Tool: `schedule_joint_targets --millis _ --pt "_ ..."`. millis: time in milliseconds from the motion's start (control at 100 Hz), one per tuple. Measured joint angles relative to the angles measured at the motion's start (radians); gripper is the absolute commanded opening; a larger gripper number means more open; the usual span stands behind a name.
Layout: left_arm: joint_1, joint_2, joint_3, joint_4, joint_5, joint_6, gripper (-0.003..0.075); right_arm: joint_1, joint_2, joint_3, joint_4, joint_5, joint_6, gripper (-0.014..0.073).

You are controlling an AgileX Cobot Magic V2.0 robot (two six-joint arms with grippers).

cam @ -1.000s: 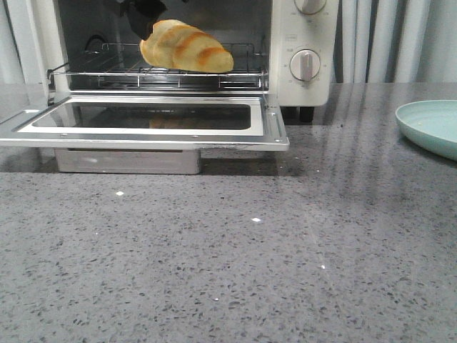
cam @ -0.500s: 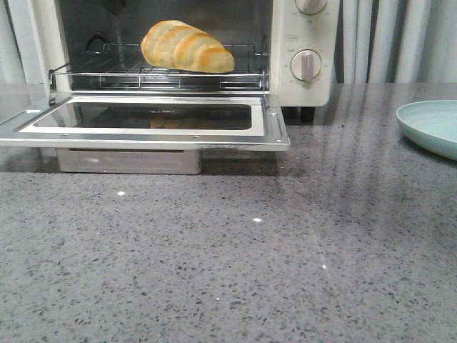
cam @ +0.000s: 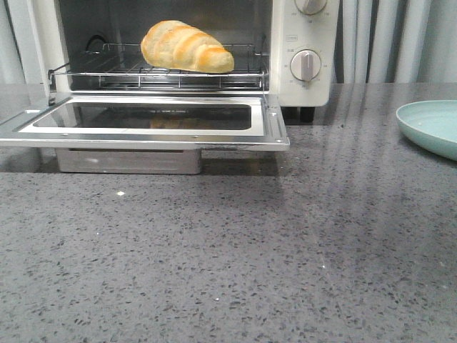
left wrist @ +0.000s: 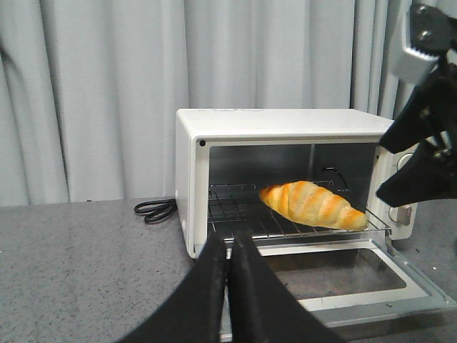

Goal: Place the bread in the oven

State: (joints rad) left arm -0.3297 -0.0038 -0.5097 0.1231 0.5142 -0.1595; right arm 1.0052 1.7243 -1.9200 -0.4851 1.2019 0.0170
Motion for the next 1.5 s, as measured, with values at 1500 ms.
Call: schedule_joint_targets --millis 1500 --pt "0.0 0.0 0.382 -0.009 -0.116 -0.023 -0.0021 -0.01 -0.23 0.0 -0.006 0.066 0.04 0.0517"
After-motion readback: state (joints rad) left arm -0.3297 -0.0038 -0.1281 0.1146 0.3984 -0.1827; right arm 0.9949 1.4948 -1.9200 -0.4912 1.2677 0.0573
